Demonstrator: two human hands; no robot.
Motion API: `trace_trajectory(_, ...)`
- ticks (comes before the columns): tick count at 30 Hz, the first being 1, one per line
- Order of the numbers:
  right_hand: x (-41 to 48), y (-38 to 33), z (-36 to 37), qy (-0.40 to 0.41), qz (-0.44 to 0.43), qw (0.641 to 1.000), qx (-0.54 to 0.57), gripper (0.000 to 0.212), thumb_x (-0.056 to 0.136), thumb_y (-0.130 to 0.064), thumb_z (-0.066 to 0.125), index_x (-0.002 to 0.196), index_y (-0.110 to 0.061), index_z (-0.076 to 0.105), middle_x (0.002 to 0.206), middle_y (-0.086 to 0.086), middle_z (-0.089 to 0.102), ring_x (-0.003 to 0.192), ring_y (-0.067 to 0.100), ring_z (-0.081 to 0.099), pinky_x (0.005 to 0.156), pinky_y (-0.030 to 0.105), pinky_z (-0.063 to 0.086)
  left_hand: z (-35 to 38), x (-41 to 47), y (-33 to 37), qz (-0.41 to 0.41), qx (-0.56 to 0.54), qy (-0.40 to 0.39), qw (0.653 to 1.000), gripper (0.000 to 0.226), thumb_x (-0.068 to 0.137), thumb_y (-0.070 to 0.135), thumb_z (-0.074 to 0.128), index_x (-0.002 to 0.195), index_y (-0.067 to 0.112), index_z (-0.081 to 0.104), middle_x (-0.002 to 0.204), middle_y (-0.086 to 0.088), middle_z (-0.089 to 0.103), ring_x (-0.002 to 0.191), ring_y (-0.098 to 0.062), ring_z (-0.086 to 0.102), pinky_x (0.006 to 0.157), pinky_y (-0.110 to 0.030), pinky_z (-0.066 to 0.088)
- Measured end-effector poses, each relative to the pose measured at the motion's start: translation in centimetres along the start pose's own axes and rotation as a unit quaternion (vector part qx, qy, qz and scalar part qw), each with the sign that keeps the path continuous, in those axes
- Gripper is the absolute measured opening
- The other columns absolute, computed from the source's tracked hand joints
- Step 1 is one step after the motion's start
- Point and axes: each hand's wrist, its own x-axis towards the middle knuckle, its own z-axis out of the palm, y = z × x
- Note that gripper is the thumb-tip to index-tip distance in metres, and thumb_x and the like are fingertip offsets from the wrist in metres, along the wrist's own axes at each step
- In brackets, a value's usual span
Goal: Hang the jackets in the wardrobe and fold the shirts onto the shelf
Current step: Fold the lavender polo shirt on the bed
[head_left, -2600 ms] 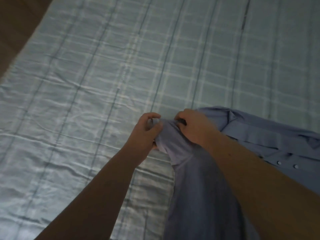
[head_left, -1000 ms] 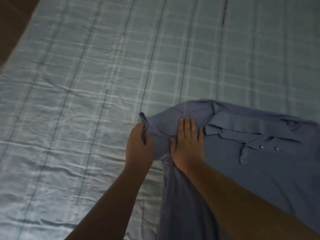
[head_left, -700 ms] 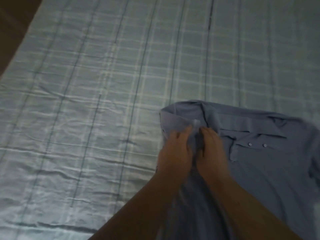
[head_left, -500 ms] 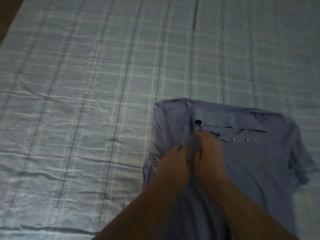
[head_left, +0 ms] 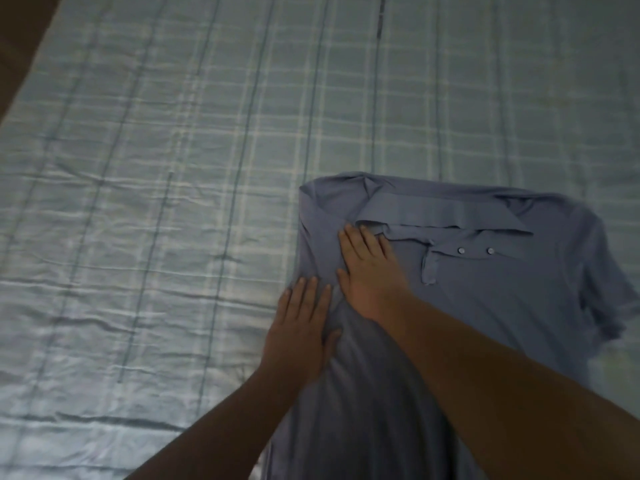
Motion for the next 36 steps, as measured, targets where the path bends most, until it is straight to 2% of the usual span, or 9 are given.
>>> trace_trajectory(5,-2.8,1.9,-1.4,0.092,-0.011,0.984,0.155,0.054,0.085,-0.022,0.042,0.136,-0.009,0.054,0.147,0.013,0.048,0.136,0.032,0.044,0.112,0.049,0.036,-2.7,0.4,2.9,-0.042,-0.017,0.035,0.998,0.054,0.096,0.037,0.036,0.147,0.018,0.044,0.151,-0.011,0.044,0.143,-0.034,0.033,0.116,-0.056,0.025)
trace_trajectory(10,-9.1,9.9,-2.7,0.150,0.099,0.963,0.200,0.049,0.087,-0.022,0.041,0.130,-0.007,0.057,0.139,0.014,0.053,0.127,0.034,0.050,0.109,0.043,0.039,-3.2,2.6,8.1,0.034,-0.073,0.046,0.996,0.036,0.084,0.022,0.048,0.113,0.009,0.063,0.123,-0.014,0.059,0.123,-0.038,0.050,0.110,-0.047,0.037)
trace_trajectory(13,-13.2,17.2,-4.1,0.203,0.178,0.940,0.210,0.036,0.083,-0.014,0.050,0.115,-0.005,0.064,0.115,0.018,0.064,0.108,0.036,0.059,0.100,0.038,0.038,-2.6,4.5,14.1,0.082,-0.099,0.004,0.992,0.024,0.078,0.025,0.050,0.097,0.017,0.063,0.102,-0.005,0.061,0.101,-0.030,0.056,0.091,-0.039,0.045)
trace_trajectory(17,-17.7,26.3,-6.0,0.238,0.336,0.877,0.246,0.030,0.086,-0.015,0.051,0.111,-0.009,0.067,0.107,0.017,0.066,0.102,0.036,0.061,0.091,0.040,0.046,-0.6,7.3,23.9,0.146,-0.090,-0.031,0.985,0.019,0.071,0.024,0.054,0.089,0.022,0.059,0.089,-0.001,0.060,0.086,-0.025,0.059,0.068,-0.034,0.051)
trace_trajectory(21,-19.6,33.2,-6.8,0.204,0.421,0.831,0.300,0.034,0.086,-0.015,0.058,0.120,-0.015,0.061,0.121,0.010,0.062,0.110,0.028,0.059,0.091,0.033,0.044,1.3,10.3,32.3,0.168,-0.122,-0.027,0.978,0.016,0.077,0.017,0.061,0.093,0.018,0.060,0.093,-0.006,0.060,0.089,-0.027,0.058,0.073,-0.037,0.051)
trace_trajectory(25,-19.2,36.4,-5.6,0.094,0.420,0.854,0.291,0.042,0.084,-0.028,0.066,0.122,-0.010,0.059,0.120,0.017,0.064,0.111,0.035,0.060,0.092,0.037,0.047,2.3,12.3,38.4,0.135,-0.171,-0.038,0.975,0.008,0.085,0.018,0.062,0.089,0.016,0.056,0.089,-0.009,0.056,0.079,-0.031,0.058,0.065,-0.040,0.051)
trace_trajectory(30,-18.9,38.1,-4.7,0.043,0.427,0.856,0.290,0.012,0.085,-0.032,0.062,0.087,-0.022,0.055,0.100,0.013,0.067,0.098,0.032,0.063,0.083,0.035,0.049,3.4,13.3,41.7,0.034,-0.030,-0.078,0.996,0.057,0.067,0.041,0.077,0.115,0.013,0.062,0.089,-0.005,0.060,0.073,-0.023,0.063,0.052,-0.032,0.049)
trace_trajectory(32,-19.0,38.7,-4.5,0.039,0.420,0.855,0.301,0.015,0.086,-0.028,0.058,0.076,-0.020,0.049,0.094,0.012,0.066,0.092,0.031,0.062,0.077,0.032,0.045,3.4,13.4,42.1,0.025,0.012,-0.061,0.998,0.055,0.061,0.042,0.082,0.107,0.016,0.068,0.079,-0.002,0.061,0.066,-0.021,0.062,0.047,-0.029,0.047)
trace_trajectory(36,-19.6,40.7,-5.4,0.113,0.423,0.816,0.377,0.008,0.088,-0.020,0.060,0.087,-0.012,0.057,0.078,0.005,0.057,0.080,0.025,0.055,0.069,0.027,0.034,3.2,13.4,42.3,0.045,0.001,-0.024,0.999,0.027,0.063,0.027,0.083,0.075,0.024,0.060,0.070,0.002,0.058,0.059,-0.019,0.060,0.043,-0.029,0.041)
